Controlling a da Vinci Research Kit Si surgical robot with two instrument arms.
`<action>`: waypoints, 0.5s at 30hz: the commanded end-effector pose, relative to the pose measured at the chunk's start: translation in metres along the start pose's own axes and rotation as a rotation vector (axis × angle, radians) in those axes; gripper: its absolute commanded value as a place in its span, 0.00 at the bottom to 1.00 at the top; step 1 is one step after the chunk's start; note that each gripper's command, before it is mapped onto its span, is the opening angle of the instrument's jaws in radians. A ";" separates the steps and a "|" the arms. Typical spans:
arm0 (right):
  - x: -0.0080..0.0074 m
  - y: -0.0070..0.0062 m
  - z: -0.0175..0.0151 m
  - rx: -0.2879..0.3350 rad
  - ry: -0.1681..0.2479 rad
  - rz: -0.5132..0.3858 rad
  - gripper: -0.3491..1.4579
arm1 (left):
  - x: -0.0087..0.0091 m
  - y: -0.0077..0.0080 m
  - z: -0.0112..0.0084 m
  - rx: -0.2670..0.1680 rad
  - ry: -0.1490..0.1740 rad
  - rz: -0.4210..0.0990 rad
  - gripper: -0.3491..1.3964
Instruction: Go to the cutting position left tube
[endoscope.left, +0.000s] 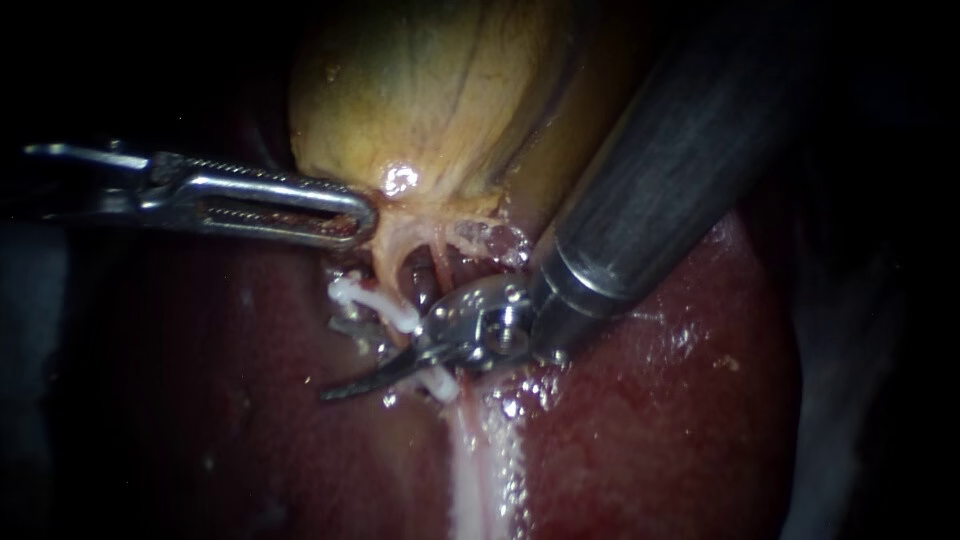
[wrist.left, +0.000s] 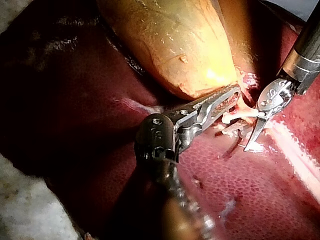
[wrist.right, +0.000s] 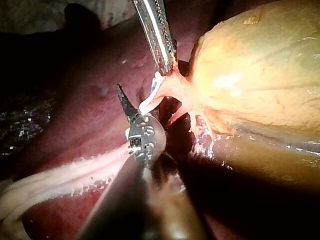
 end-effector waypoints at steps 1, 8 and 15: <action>0.0001 0.0001 -0.0002 0.000 0.003 0.000 0.86 | 0.0000 0.0000 0.0000 0.000 0.000 0.000 0.00; 0.0002 0.0001 -0.0002 0.000 0.009 0.005 0.86 | 0.0000 0.0000 0.0000 0.000 0.000 0.000 0.00; 0.0003 0.0000 -0.0002 0.001 0.012 0.010 0.88 | 0.0000 0.0000 0.0000 0.000 0.000 0.000 0.00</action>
